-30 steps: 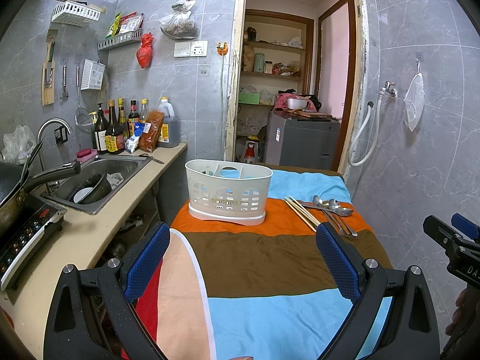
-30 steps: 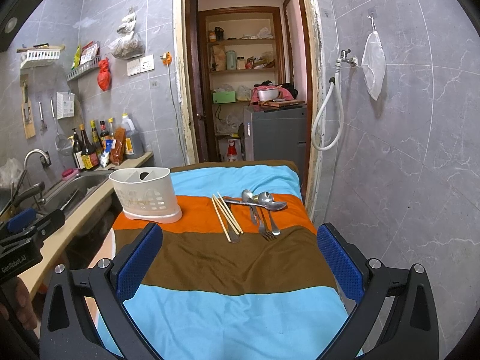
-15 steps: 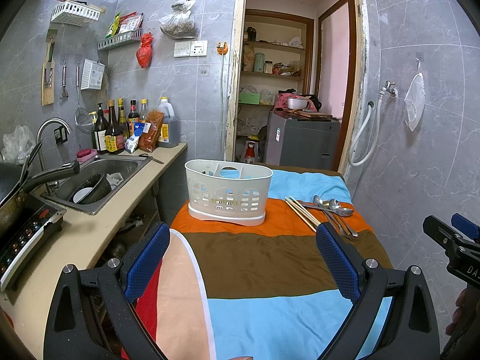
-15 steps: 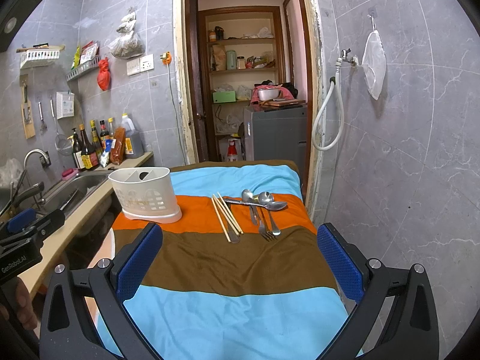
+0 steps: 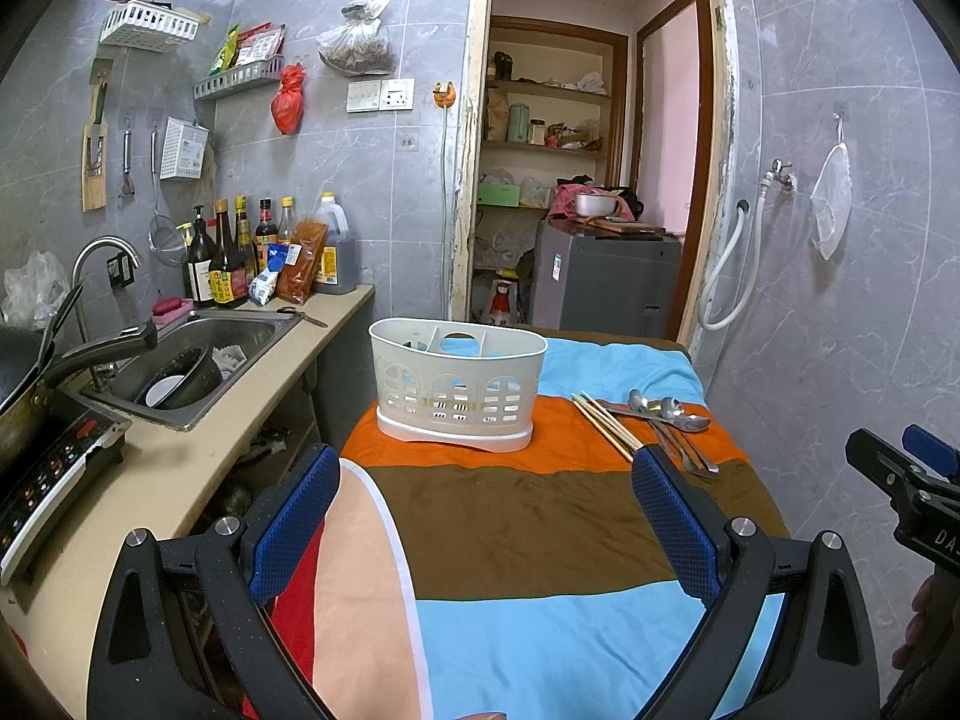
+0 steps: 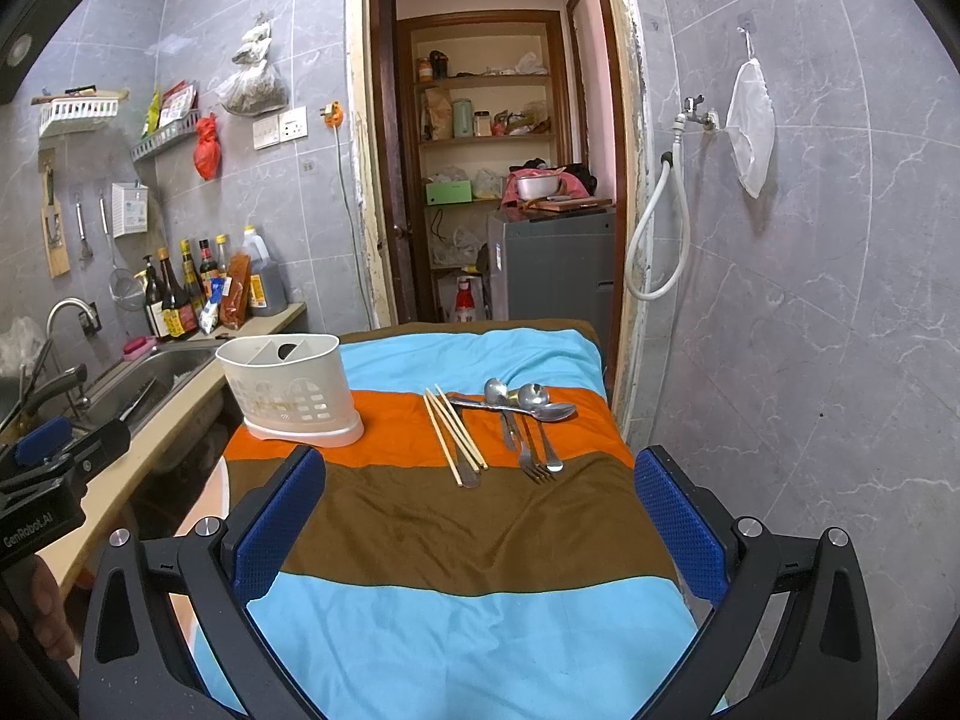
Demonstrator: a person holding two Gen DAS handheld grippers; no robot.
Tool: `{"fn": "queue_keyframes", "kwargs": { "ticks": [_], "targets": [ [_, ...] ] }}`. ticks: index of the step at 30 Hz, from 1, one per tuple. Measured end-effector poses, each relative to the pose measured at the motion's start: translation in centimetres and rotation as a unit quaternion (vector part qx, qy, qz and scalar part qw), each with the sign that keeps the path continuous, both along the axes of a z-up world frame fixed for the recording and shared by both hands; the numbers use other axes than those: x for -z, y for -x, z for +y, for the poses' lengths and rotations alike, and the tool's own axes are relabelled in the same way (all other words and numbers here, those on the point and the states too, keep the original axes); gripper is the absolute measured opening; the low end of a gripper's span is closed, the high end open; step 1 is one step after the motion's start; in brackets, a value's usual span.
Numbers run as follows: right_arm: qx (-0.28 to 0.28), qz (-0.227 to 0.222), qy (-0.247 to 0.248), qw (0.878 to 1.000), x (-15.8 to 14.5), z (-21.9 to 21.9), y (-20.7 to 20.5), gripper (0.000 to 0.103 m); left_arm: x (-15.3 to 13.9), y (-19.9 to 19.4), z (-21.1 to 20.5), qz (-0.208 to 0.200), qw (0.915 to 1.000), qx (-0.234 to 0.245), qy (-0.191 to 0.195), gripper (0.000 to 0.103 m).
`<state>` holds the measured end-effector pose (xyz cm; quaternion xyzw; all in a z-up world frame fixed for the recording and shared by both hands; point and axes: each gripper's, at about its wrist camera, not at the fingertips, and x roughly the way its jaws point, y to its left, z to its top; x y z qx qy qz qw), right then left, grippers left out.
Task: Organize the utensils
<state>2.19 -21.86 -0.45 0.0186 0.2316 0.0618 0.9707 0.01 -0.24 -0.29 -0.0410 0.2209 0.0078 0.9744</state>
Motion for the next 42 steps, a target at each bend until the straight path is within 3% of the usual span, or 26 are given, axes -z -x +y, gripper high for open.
{"fn": "queue_keyframes", "kwargs": {
  "ticks": [18, 27, 36, 42],
  "targets": [
    [0.005, 0.004, -0.001, 1.000, 0.8, 0.4, -1.2, 0.103, 0.9, -1.8, 0.8, 0.010, 0.9999, 0.006, -0.001, 0.096],
    [0.001, -0.012, -0.008, 1.000, 0.5, 0.7, -1.3, 0.103, 0.5, -3.3, 0.7, -0.004, 0.9999, 0.015, -0.001, 0.096],
    [-0.009, -0.034, 0.010, 0.999, -0.5, 0.0, -3.5, 0.103, -0.6, -7.8, -1.5, -0.009, 0.9993, 0.035, 0.008, 0.095],
    [-0.015, -0.042, 0.017, 0.999, -0.6, -2.0, -8.0, 0.103, 0.2, -12.0, -4.1, 0.013, 0.9993, 0.028, 0.022, 0.095]
  ]
}}
